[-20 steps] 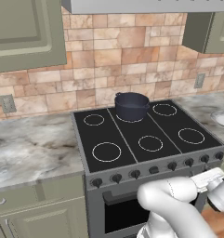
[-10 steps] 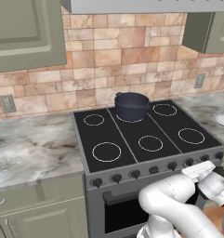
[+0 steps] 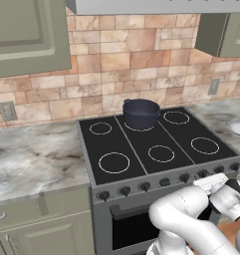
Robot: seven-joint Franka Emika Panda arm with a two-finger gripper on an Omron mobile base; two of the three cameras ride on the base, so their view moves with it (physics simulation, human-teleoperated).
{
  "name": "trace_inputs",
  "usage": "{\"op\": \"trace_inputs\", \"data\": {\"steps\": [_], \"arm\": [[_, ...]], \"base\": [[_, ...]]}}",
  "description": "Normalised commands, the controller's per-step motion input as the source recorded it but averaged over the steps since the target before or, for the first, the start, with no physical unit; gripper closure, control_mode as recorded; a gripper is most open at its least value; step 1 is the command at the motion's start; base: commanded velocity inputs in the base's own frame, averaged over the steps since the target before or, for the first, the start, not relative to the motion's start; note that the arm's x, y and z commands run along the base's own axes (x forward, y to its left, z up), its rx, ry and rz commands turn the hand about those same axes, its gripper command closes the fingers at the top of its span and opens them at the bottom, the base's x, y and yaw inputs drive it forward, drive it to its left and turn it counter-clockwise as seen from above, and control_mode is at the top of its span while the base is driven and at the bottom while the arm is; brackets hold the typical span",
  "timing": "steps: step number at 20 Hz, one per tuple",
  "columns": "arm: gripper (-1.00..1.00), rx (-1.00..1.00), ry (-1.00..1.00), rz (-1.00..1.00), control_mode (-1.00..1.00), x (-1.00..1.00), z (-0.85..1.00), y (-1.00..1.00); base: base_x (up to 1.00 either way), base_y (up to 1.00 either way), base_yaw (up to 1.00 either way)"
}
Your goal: Retrieve the frozen meat and place it in the pot on a burner. Then turn the burner on.
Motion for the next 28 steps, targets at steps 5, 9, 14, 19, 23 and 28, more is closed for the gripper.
{"op": "trace_inputs", "data": {"steps": [5, 9, 14, 19, 23, 28], "arm": [[-1.00, 0.03, 0.00, 0.03, -1.00, 0.19, -0.06, -0.26], [-1.00, 0.03, 0.00, 0.04, -1.00, 0.09, -0.09, -0.11], [-1.00, 0.01, 0.00, 0.03, -1.00, 0.01, 0.00, 0.00], [1.00, 0.01, -0.01, 0.03, -1.00, 0.00, 0.00, 0.00], [1.00, 0.00, -0.02, 0.02, -1.00, 0.00, 0.00, 0.00], [1.00, 0.00, -0.03, 0.02, -1.00, 0.00, 0.00, 0.00]], "base": [[0.00, 0.00, 0.00], [0.00, 0.00, 0.00], [0.00, 0.00, 0.00], [0.00, 0.00, 0.00], [0.00, 0.00, 0.00], [0.00, 0.00, 0.00]]}}
